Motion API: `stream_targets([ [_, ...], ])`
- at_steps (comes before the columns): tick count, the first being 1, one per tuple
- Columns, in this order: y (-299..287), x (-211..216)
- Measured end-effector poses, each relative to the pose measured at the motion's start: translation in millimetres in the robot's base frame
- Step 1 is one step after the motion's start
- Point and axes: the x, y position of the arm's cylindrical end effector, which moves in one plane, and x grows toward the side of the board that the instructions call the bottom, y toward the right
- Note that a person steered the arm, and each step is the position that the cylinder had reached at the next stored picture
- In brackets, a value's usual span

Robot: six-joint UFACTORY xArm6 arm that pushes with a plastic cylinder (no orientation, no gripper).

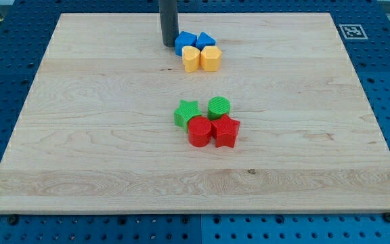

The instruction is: Move arm towards center left

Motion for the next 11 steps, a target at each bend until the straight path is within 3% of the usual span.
stream_targets([
  [3,-16.7,1.9],
  [5,-106.7,19.8],
  [6,-116.0,22.8],
  [9,-116.1,78.8],
  [11,-84.2,120.3],
])
